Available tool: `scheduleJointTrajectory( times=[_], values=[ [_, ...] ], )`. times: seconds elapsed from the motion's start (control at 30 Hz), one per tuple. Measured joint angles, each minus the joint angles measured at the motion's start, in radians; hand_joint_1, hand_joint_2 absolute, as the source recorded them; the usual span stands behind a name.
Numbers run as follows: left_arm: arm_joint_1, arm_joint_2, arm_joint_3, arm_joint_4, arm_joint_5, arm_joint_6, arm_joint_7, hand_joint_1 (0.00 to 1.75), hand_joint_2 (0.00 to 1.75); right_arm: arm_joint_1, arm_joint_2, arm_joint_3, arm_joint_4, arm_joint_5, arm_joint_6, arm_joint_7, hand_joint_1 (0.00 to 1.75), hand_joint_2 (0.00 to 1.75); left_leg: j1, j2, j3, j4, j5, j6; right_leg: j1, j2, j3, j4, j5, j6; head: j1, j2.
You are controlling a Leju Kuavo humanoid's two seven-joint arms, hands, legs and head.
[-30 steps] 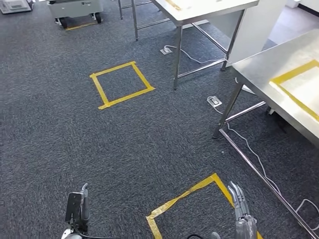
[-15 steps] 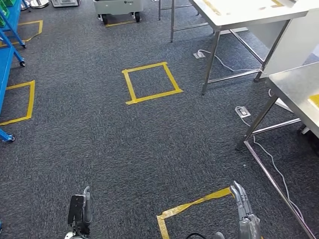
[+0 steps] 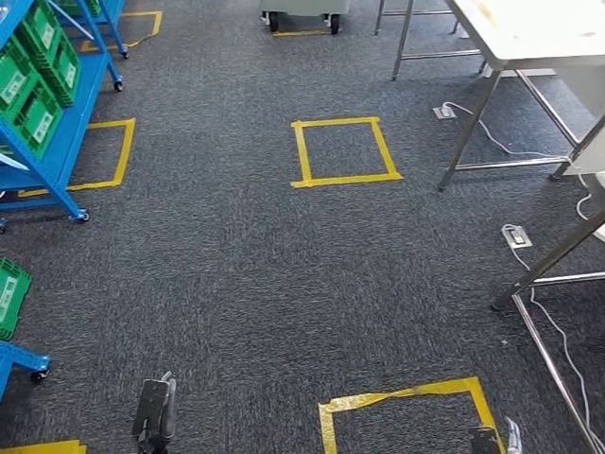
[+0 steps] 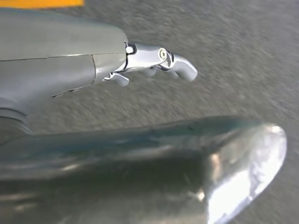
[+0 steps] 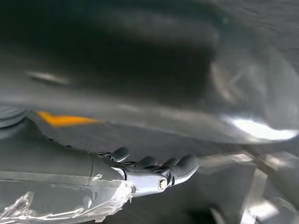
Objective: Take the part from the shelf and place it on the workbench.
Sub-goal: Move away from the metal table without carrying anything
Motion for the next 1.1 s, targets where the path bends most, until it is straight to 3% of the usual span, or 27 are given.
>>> scheduleJointTrajectory(
  times=[0.07,0.13,0.2,0.23,0.27,0.3,0.37,0.43,0.5,0.53,0.6,0.67,0.73,0.77,0.8,0.87,0.93,1.0,1.03,1.1],
  values=[
    [0.007,0.002,0.001,0.007,-0.012,0.002,0.024,0.00,0.00,-0.029,0.000,-0.041,0.082,0.011,0.001,0.054,0.00,0.00,0.002,-0.023,-0.002,-0.002,0.004,0.014,-0.007,0.038,-0.011,0.030,-0.026,0.009,0.002,0.000],
    [0.009,0.002,0.001,0.012,-0.026,0.003,0.056,0.00,0.00,-0.047,0.000,-0.072,0.151,0.021,0.013,0.135,0.00,0.00,0.003,-0.050,-0.002,-0.003,0.006,0.024,-0.011,0.103,-0.061,0.144,-0.088,0.013,0.006,0.000],
    [0.014,0.003,0.002,0.021,-0.043,0.000,0.093,0.00,0.00,-0.054,0.000,-0.100,0.206,0.031,0.030,0.236,0.00,0.00,0.000,-0.083,-0.002,-0.003,0.006,0.029,-0.009,0.130,-0.124,0.273,-0.135,0.011,0.007,0.000],
    [0.020,0.003,0.002,0.025,-0.050,-0.002,0.110,0.00,0.00,-0.056,0.000,-0.110,0.227,0.036,0.036,0.277,0.00,0.00,-0.001,-0.099,-0.002,-0.003,0.006,0.029,-0.009,0.134,-0.139,0.296,-0.133,0.009,0.008,0.000],
    [0.027,0.004,0.002,0.029,-0.056,-0.003,0.123,0.00,0.00,-0.058,0.000,-0.118,0.244,0.041,0.040,0.306,0.00,0.00,-0.002,-0.115,-0.002,-0.003,0.007,0.029,-0.009,0.138,-0.135,0.280,-0.112,0.006,0.008,0.000],
    [0.033,0.004,0.002,0.031,-0.060,-0.004,0.131,0.00,0.00,-0.061,0.000,-0.123,0.257,0.045,0.042,0.323,0.00,0.00,-0.002,-0.131,-0.001,-0.002,0.007,0.028,-0.009,0.146,-0.113,0.225,-0.076,0.002,0.008,0.000],
    [0.039,0.004,0.002,0.036,-0.064,-0.006,0.140,0.00,0.00,-0.071,0.000,-0.131,0.279,0.051,0.045,0.338,0.00,0.00,-0.003,-0.159,-0.003,0.000,0.009,0.023,-0.014,0.198,-0.052,0.086,-0.017,-0.003,0.007,0.000],
    [0.040,0.004,0.003,0.038,-0.063,-0.008,0.159,0.00,0.00,-0.080,0.001,-0.135,0.297,0.057,0.051,0.359,0.00,0.00,0.000,-0.183,-0.009,0.001,0.012,0.012,-0.016,0.237,-0.020,0.019,-0.004,-0.006,0.007,0.000],
    [0.045,0.005,0.004,0.042,-0.052,-0.009,0.189,0.00,0.00,-0.086,0.004,-0.138,0.309,0.067,0.059,0.383,0.00,0.00,0.004,-0.204,-0.015,-0.003,0.019,-0.002,-0.013,0.223,-0.015,0.014,-0.003,-0.014,0.007,0.000],
    [0.049,0.006,0.006,0.045,-0.045,-0.009,0.201,0.00,0.00,-0.088,0.006,-0.138,0.313,0.075,0.063,0.391,0.00,0.00,0.005,-0.197,-0.019,0.000,0.016,-0.008,-0.013,0.210,-0.013,0.010,0.001,-0.020,0.007,0.000],
    [0.054,0.007,0.011,0.047,-0.033,-0.009,0.214,0.00,0.00,-0.089,0.011,-0.138,0.318,0.096,0.066,0.394,0.00,0.00,0.002,-0.149,-0.047,0.052,-0.022,-0.016,-0.014,0.182,-0.011,0.001,0.007,-0.033,0.000,0.000],
    [0.054,0.009,0.021,0.047,-0.016,-0.012,0.213,0.00,0.00,-0.087,0.014,-0.138,0.323,0.112,0.065,0.383,0.00,0.00,0.000,-0.096,-0.106,0.175,-0.090,-0.021,-0.011,0.148,-0.012,0.000,0.008,-0.039,-0.005,0.000],
    [0.055,0.010,0.035,0.047,0.000,-0.017,0.201,0.00,0.00,-0.087,0.018,-0.138,0.327,0.120,0.063,0.363,0.00,0.00,0.001,-0.080,-0.147,0.267,-0.120,-0.025,-0.009,0.115,-0.012,0.000,0.006,-0.040,-0.006,0.000],
    [0.057,0.011,0.042,0.047,0.006,-0.020,0.193,0.00,0.00,-0.088,0.020,-0.138,0.328,0.122,0.061,0.351,0.00,0.00,0.001,-0.077,-0.143,0.264,-0.107,-0.026,-0.009,0.100,-0.012,0.000,0.005,-0.040,-0.006,0.000],
    [0.058,0.012,0.050,0.047,0.013,-0.024,0.185,0.00,0.00,-0.090,0.022,-0.138,0.329,0.124,0.058,0.340,0.00,0.00,0.001,-0.070,-0.119,0.223,-0.079,-0.027,-0.009,0.086,-0.010,0.000,0.004,-0.038,-0.006,0.000],
    [0.057,0.013,0.068,0.047,0.034,-0.038,0.168,0.00,0.00,-0.092,0.027,-0.138,0.329,0.127,0.050,0.315,0.00,0.00,-0.001,-0.025,-0.041,0.089,-0.020,-0.027,-0.005,0.062,-0.006,0.003,-0.001,-0.031,-0.007,0.000],
    [0.052,0.012,0.088,0.047,0.061,-0.054,0.152,0.00,0.00,-0.092,0.031,-0.138,0.329,0.130,0.042,0.287,0.00,0.00,-0.004,0.009,0.004,0.007,-0.001,-0.017,0.002,0.040,-0.002,0.006,-0.007,-0.021,-0.008,0.000],
    [0.051,0.012,0.111,0.047,0.078,-0.066,0.136,0.00,0.00,-0.095,0.034,-0.138,0.330,0.132,0.037,0.261,0.00,0.00,-0.006,-0.007,0.003,-0.001,-0.003,-0.001,0.004,0.019,0.003,0.006,-0.011,-0.013,-0.005,0.000],
    [0.054,0.012,0.121,0.047,0.082,-0.069,0.130,0.00,0.00,-0.097,0.035,-0.138,0.330,0.132,0.036,0.250,0.00,0.00,-0.005,-0.018,0.002,-0.002,-0.002,0.005,0.002,0.022,0.004,0.010,-0.016,-0.007,-0.004,0.000],
    [0.056,0.012,0.137,0.047,0.086,-0.073,0.120,0.00,0.00,-0.100,0.038,-0.138,0.330,0.134,0.033,0.234,0.00,0.00,-0.002,-0.040,0.002,-0.003,0.001,0.017,-0.003,0.067,-0.014,0.059,-0.052,0.004,0.000,0.000]
  ],
)
